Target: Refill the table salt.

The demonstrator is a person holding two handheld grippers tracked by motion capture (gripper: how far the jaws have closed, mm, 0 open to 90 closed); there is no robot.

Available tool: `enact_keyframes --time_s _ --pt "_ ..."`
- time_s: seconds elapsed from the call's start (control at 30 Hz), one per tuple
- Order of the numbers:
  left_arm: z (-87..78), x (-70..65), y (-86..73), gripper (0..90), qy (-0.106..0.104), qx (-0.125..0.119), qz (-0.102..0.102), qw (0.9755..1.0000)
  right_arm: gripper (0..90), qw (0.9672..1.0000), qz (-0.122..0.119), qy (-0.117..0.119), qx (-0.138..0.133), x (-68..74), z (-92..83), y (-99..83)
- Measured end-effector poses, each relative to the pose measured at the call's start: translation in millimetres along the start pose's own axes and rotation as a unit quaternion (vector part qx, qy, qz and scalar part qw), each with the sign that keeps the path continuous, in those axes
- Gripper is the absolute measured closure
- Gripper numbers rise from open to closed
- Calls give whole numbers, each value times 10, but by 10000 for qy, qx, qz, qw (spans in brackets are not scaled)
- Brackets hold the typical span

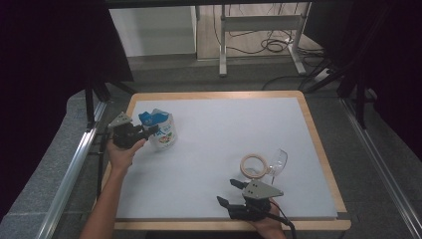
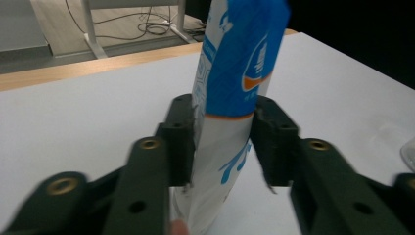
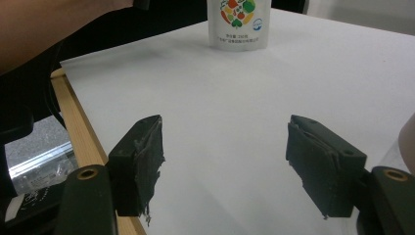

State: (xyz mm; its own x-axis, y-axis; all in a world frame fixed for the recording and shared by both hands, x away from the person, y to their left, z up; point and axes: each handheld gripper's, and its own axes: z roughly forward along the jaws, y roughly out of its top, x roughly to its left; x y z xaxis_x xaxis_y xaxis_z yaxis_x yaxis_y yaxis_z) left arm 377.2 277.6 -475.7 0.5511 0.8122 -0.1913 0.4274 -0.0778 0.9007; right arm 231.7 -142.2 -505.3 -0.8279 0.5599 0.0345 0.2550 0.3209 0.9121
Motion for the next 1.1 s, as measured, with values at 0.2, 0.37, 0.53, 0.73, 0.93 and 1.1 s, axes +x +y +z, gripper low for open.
enact_keyframes --time_s 0.2,0.37,0.53,0.73,0.93,1.1 --pt "24 19 0 883 -31 -20 265 9996 307 10000 -36 -9 11 9 4 -3" --pt "39 -7 6 896 -68 -123 288 9995 307 10000 -50 -13 36 17 17 -3" --pt "58 -67 58 900 -52 -252 265 9993 307 9999 -117 -53 16 36 18 6" --pt "1 -173 166 900 -306 -366 223 9986 307 9998 -168 -98 -27 55 11 14" --pt "-95 -342 238 900 -512 -318 266 9978 307 9997 -215 -77 -71 97 10 22" --pt "-162 -516 241 900 -667 -251 277 9971 307 9997 -252 -22 -64 147 51 46"
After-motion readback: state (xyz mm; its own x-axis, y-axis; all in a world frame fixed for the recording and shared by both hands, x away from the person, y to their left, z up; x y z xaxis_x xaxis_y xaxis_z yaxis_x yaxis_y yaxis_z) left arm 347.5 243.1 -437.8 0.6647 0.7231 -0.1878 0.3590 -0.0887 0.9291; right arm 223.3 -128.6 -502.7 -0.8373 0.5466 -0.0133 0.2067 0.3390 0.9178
